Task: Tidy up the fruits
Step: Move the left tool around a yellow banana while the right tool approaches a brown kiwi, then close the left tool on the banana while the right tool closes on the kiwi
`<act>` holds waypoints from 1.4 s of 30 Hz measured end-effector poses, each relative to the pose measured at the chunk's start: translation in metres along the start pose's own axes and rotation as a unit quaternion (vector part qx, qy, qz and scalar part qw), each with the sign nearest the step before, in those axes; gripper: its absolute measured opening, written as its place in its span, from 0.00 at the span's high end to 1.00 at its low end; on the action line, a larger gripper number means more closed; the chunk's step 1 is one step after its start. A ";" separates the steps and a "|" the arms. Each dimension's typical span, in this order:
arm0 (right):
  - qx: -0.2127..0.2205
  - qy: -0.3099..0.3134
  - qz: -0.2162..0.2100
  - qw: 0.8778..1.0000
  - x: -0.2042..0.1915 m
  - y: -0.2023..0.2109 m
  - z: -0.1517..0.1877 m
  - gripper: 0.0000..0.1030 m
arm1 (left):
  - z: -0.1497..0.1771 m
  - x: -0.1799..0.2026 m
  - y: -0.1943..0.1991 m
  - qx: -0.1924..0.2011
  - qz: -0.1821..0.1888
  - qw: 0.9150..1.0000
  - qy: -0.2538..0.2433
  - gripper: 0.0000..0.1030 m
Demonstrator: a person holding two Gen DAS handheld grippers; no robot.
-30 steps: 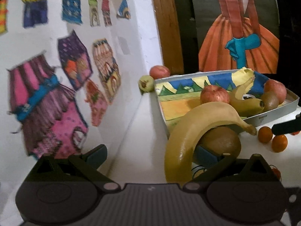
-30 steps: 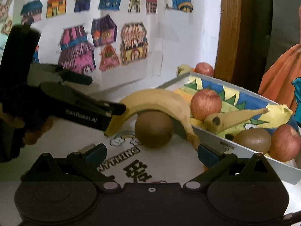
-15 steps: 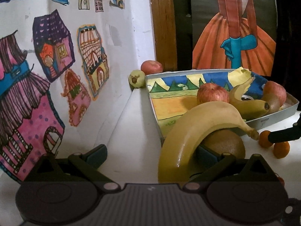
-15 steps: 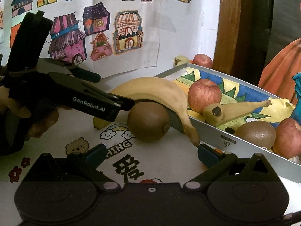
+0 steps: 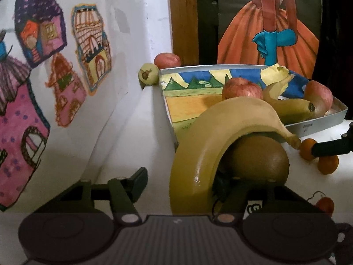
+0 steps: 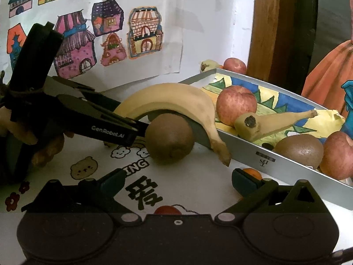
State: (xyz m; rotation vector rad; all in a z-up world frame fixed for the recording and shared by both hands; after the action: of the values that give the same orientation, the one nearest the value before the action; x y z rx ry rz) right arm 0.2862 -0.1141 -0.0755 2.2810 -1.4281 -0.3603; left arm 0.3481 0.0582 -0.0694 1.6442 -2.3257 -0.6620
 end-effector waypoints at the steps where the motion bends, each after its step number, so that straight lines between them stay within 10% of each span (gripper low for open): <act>1: 0.000 0.000 0.000 1.000 0.000 0.000 0.000 0.01 | -0.001 0.001 0.000 0.004 -0.001 1.000 -0.002 0.36; 14: -0.003 0.001 -0.002 1.000 0.001 -0.001 0.002 0.01 | -0.012 0.013 -0.001 0.010 0.015 1.000 -0.017 0.57; 42: -0.013 0.026 -0.011 1.000 -0.005 -0.026 -0.007 0.01 | 0.004 -0.007 0.033 -0.035 -0.048 0.992 0.115 0.62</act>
State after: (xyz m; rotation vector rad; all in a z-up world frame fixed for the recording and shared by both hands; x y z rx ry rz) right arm 0.3078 -0.0980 -0.0817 2.2704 -1.3667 -0.3224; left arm 0.3214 0.0748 -0.0565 1.7106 -2.0506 -0.5338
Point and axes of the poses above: each gripper's, at about its wrist camera, not at the fingertips, and y roughly against the way its jaws point, x to its right, z to its underside, the point moved 2 cm from there along -y, roughly the way its jaws point, and after that the axes turned 11 degrees about x, right-handed, at the moved point
